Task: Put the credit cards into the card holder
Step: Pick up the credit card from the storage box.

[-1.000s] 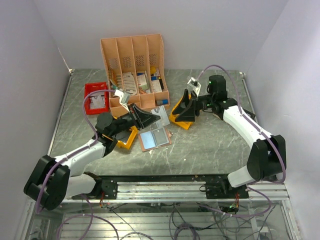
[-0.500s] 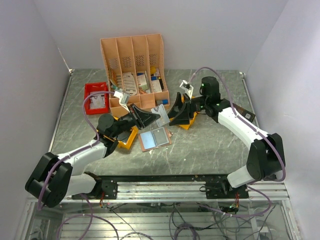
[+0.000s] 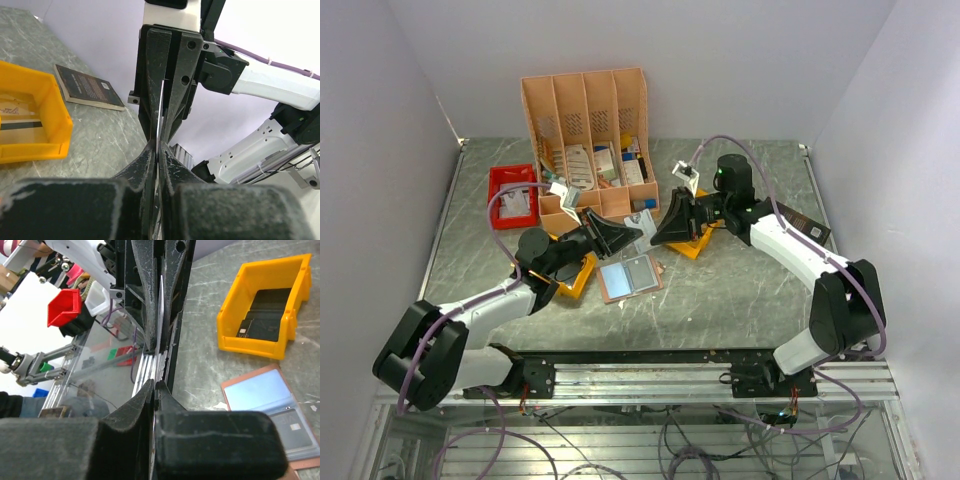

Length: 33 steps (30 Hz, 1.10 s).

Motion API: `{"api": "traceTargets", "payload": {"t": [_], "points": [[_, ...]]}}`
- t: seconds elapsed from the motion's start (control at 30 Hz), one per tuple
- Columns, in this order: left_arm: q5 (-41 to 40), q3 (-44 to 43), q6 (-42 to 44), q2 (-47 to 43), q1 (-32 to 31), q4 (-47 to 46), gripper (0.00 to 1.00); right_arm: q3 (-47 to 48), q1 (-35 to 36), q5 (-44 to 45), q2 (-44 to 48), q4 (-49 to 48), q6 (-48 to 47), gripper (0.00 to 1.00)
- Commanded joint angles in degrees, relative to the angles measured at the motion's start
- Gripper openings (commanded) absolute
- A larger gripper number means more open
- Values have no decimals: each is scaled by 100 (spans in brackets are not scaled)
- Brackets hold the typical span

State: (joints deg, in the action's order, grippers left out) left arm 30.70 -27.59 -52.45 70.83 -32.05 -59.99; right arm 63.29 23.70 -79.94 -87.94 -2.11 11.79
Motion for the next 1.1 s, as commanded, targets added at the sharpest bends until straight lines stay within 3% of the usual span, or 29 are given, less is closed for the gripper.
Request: {"api": "traceTargets", "payload": {"t": [0.0,0.17,0.37,0.47,0.73,0.77,0.8,0.87,1.0,1.07], "points": [[-110,-97,194,-49,-55,-221,18,-89,59,-216,-63,-486,297,0],[201,113,154,-346,132,-277,48,-56,-16,-397,-50,-134,-192,0],[885,-204,333,-529,508,676,51,-1,-25,-267,-55,377,-765,0],[1066,-422,475,-473,554,1083,47,-5,-24,-274,-61,385,-775,0],[1458,-759,393,-119,630,966,27,-14,-2,-187,-45,608,-1028,0],[1515,-782,359,-75,632,904,22,4,2,-161,-53,690,-1111,0],[1580,-813,332,-23,633,845,10,20,9,-129,-63,740,-1159,0],[1672,-835,315,9,633,829,7,60,13,-38,-84,873,-1324,0],[1609,-716,632,-97,674,1290,7,429,12,664,-64,2347,-2881,42],[1558,-568,727,-154,733,1421,7,586,-5,1198,-22,2952,-3682,55]]}}
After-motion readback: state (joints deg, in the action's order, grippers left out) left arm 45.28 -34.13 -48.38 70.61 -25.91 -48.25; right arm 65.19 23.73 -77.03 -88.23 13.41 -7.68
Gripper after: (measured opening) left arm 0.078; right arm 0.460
